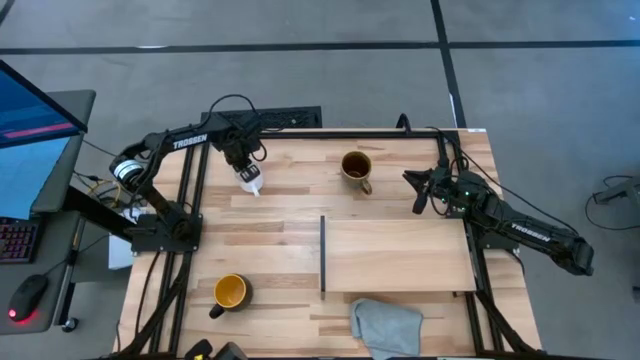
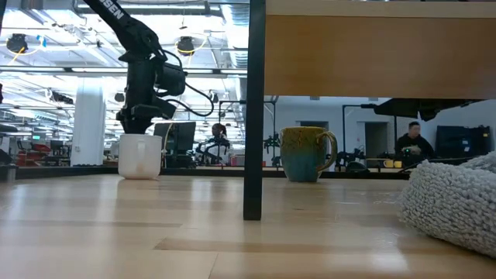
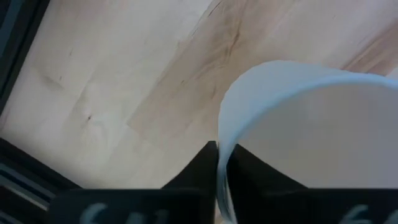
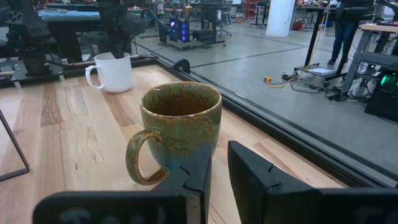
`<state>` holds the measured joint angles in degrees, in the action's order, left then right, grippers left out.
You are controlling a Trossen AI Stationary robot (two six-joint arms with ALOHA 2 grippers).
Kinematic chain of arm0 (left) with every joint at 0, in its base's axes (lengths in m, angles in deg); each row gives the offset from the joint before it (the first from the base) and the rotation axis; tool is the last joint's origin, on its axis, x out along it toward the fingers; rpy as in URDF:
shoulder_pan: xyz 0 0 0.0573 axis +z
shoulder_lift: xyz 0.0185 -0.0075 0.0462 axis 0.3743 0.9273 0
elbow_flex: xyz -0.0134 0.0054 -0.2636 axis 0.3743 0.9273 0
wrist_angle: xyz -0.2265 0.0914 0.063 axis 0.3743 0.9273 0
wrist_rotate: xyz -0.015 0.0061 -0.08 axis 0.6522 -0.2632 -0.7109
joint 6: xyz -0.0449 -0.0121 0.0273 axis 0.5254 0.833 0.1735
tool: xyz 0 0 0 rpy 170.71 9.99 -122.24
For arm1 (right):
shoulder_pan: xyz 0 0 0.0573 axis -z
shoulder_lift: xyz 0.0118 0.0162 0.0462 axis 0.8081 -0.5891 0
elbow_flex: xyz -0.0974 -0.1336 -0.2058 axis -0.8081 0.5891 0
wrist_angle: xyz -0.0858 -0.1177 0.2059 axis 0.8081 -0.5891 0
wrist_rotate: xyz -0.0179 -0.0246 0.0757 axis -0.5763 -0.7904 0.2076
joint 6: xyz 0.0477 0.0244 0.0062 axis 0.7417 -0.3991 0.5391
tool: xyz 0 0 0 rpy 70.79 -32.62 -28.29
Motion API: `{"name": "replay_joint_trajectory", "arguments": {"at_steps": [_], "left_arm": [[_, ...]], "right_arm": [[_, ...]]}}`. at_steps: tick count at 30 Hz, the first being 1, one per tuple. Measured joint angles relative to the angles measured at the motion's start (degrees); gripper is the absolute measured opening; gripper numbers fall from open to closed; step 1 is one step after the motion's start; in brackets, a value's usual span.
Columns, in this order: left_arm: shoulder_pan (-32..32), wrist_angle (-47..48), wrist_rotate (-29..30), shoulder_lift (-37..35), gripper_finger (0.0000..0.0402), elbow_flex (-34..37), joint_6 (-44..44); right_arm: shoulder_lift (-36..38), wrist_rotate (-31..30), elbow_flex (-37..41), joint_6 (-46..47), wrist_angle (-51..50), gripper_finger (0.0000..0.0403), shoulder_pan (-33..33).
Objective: Stack small to large cups/mugs on shelf
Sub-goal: Put the white mug on the shelf
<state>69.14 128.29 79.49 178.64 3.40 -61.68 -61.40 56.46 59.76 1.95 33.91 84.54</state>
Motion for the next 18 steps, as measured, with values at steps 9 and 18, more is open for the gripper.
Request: {"name": "replay_joint_trajectory", "arguments": {"at_steps": [9,18], "left_arm": [[0.0,0.3,-1.8,0.0,0.0004,0.0,-1.7],[0.0,0.3,-1.9,0.0,0.0002,0.0,-1.7]], "right_arm": [[0.0,0.0,0.0,0.0,0.0,0.0076,0.0],[0.0,0.0,0.0,0.0,0.0,0.0076,0.0]]}}
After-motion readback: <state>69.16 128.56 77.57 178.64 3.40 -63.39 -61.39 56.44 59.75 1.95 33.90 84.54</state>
